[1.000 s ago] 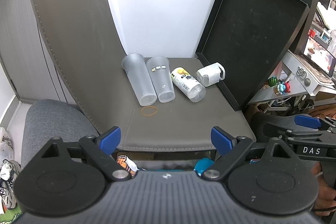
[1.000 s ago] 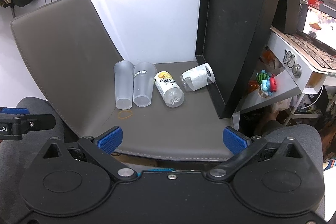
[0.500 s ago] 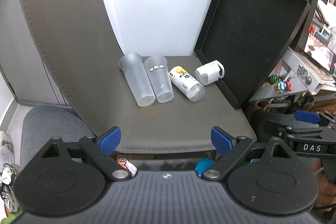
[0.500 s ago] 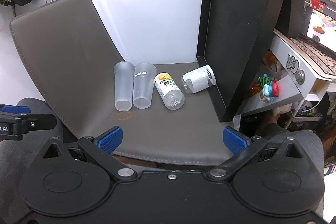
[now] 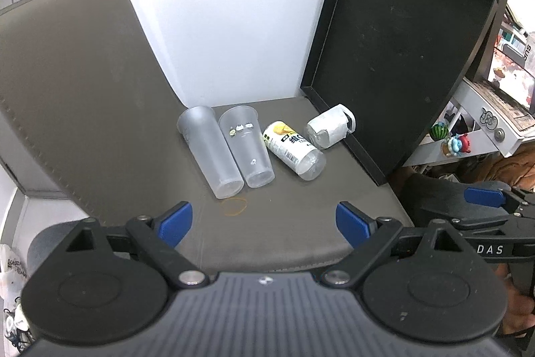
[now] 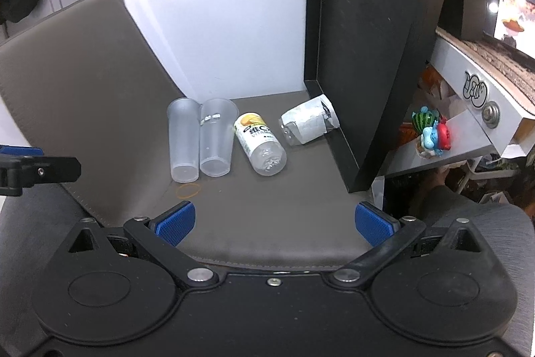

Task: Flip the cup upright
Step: 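Move the left tool toward the paper-wrapped clear cup lying on its side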

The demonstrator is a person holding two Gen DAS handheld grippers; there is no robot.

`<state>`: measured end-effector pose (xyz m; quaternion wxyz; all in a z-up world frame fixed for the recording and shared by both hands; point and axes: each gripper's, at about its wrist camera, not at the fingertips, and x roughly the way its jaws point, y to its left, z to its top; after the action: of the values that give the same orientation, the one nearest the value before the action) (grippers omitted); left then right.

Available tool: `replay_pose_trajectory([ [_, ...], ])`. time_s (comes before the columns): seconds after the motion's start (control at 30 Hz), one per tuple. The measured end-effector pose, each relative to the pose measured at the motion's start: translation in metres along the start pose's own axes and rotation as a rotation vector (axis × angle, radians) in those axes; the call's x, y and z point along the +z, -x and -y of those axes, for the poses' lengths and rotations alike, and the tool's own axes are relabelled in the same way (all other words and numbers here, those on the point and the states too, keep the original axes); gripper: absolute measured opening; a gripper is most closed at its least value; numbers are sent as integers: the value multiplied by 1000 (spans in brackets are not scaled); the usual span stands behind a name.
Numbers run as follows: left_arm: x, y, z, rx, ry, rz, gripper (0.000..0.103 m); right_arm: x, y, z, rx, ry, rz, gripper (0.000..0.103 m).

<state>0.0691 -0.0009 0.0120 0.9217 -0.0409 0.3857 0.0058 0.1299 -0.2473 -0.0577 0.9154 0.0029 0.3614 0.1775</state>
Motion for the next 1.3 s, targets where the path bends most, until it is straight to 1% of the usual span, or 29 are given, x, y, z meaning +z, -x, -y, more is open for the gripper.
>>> replay_pose_trajectory([
  [0.1,6,-9,3,-10,-12,-12,92,4,-6,4,-3,-15,8,103],
  [0.2,13,-18,7,-2,-25,-5,92,9,-11,8,-9,-38,16,103],
  [0.43,33,-40,15,-29,-61,-10,92,17,-24,20,-22,-105,35,103],
  [0.63,45,-65,18,-37,-65,-24,92,21,-35,30,-41,-155,51,103],
  [0.77,53,-83,20,-45,-68,-44,92,21,-44,38,-43,-199,49,103],
  [1.13,79,-124,28,-45,-131,-69,91,19,-62,56,-26,-339,79,103],
  [1.3,89,-143,31,-48,-155,-79,91,18,-68,61,-31,-366,105,103],
])
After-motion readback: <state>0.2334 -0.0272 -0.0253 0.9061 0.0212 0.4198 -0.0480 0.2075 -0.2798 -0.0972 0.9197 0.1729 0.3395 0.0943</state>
